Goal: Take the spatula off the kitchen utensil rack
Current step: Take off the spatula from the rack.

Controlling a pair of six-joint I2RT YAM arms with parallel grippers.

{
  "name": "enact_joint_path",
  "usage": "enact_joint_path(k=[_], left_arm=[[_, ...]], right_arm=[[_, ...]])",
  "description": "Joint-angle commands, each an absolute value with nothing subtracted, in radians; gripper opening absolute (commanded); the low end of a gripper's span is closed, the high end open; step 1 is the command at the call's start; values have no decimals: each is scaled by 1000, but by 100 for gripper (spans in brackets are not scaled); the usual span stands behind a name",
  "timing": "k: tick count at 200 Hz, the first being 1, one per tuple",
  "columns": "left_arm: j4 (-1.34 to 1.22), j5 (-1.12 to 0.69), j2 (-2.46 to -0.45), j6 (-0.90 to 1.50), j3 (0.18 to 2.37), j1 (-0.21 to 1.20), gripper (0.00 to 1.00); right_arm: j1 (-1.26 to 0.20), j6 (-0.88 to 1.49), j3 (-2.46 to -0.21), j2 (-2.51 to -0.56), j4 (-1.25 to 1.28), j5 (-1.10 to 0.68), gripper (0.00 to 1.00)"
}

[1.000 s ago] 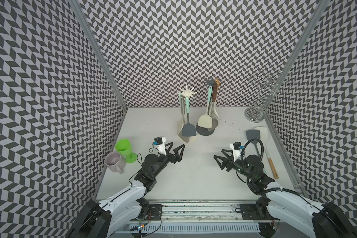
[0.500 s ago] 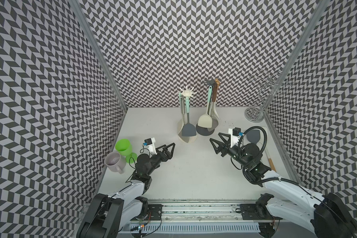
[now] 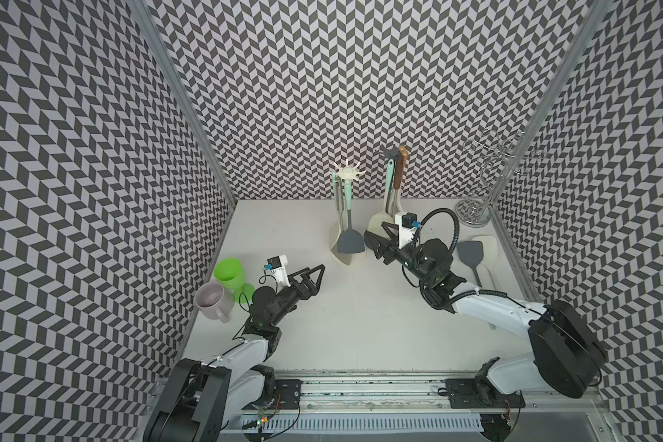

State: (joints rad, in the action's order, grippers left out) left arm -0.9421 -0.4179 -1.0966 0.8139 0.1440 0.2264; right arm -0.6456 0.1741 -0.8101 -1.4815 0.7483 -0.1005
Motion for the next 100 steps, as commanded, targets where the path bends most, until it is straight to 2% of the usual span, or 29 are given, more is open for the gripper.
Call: enact_joint_path(k=[1,54,100], left_arm=[[-971,-436,-1085,819,133,221,99],[-977,-439,-1083,824,131,221,99],[-978,-439,-1084,824,131,221,99]], right_arm=[[-653,100,-876,-1552,867,-95,64],[-664,47,-983,-1739,998,-91,56],[-696,24,-1079,-1833,990,-117,56]])
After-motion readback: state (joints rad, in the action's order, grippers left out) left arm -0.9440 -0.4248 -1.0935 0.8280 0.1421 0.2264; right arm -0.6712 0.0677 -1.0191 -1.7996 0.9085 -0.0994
